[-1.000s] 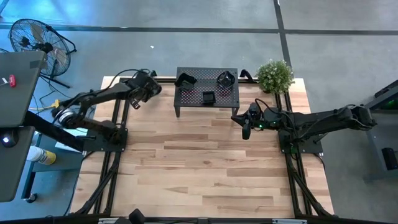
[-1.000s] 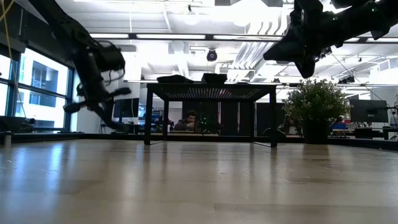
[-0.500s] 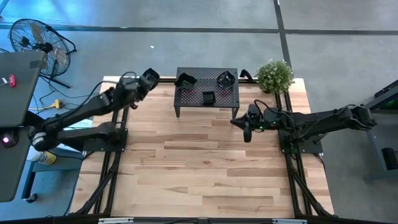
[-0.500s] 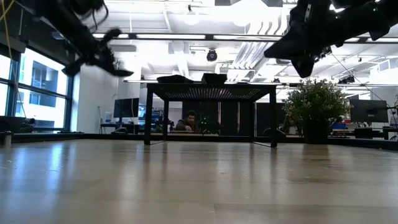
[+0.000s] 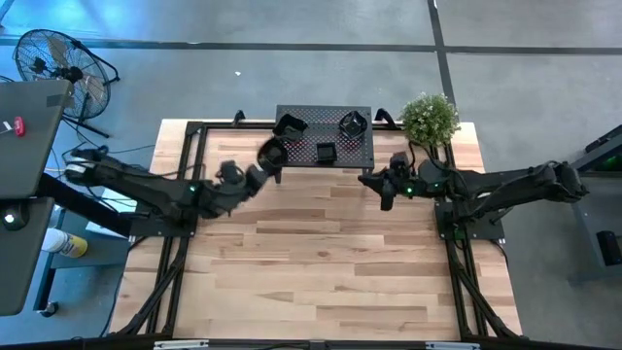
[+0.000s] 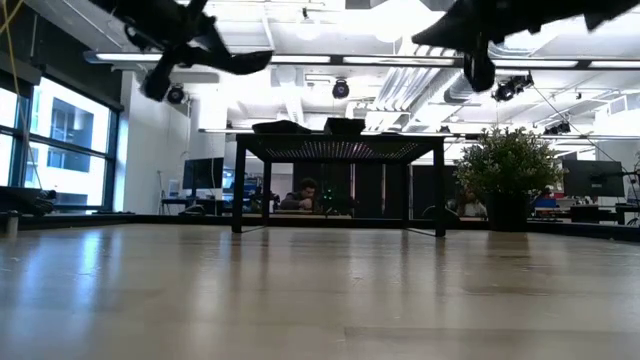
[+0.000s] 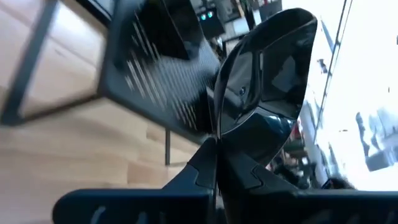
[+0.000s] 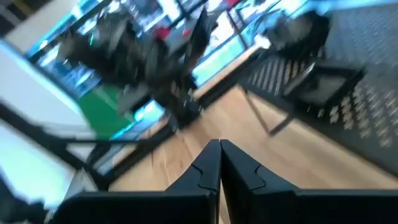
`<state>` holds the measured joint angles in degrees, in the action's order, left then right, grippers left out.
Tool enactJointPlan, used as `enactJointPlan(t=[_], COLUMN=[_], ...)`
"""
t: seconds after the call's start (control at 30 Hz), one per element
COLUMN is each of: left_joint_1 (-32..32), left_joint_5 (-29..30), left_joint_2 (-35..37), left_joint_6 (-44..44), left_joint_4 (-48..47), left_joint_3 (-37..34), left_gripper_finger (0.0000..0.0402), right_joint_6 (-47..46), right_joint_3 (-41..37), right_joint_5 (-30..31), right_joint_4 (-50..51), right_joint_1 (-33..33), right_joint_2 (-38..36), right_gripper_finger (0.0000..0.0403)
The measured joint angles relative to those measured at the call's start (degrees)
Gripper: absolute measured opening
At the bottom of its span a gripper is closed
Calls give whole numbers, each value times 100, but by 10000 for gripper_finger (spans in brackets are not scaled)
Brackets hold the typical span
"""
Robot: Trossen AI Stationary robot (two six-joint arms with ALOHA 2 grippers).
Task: Pick & Place Mini shaped plates
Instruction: Stack the black leaf shaped plate on top of the black leaf shaped plate on the shelf
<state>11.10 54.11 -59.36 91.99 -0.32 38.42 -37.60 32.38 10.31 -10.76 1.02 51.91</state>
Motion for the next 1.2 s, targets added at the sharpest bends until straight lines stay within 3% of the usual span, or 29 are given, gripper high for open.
enactJointPlan(t=[0.17, 0.3, 0.47, 0.73, 1.0, 1.2], left_joint_1=[170, 73, -132, -141, -145, -145], left_joint_5=[0, -46, -421, -534, -599, -591], left_joint_2=[-851, -1272, -1359, -1357, -1359, -1359], left_joint_6=[-386, -1173, -2263, -2756, -2928, -3070], left_joint_4=[48, 31, 35, 31, 62, 88], left_joint_3=[622, 1135, 1498, 1661, 1661, 1661], left_gripper_finger=[1, 1, 0, 0, 1, 1], right_joint_6=[-249, -485, -753, -910, -1130, -1013], right_joint_3=[942, 1731, 2582, 3223, 3230, 3230], right_joint_5=[673, 869, 1288, 1331, 1050, 1167], right_joint_4=[856, 1180, 1388, 1186, 660, 624], right_joint_1=[-225, -271, -186, -5, 78, 90], right_joint_2=[398, 1081, 1924, 2671, 2961, 2963], right_gripper_finger=[4, 35, 90, 136, 119, 59])
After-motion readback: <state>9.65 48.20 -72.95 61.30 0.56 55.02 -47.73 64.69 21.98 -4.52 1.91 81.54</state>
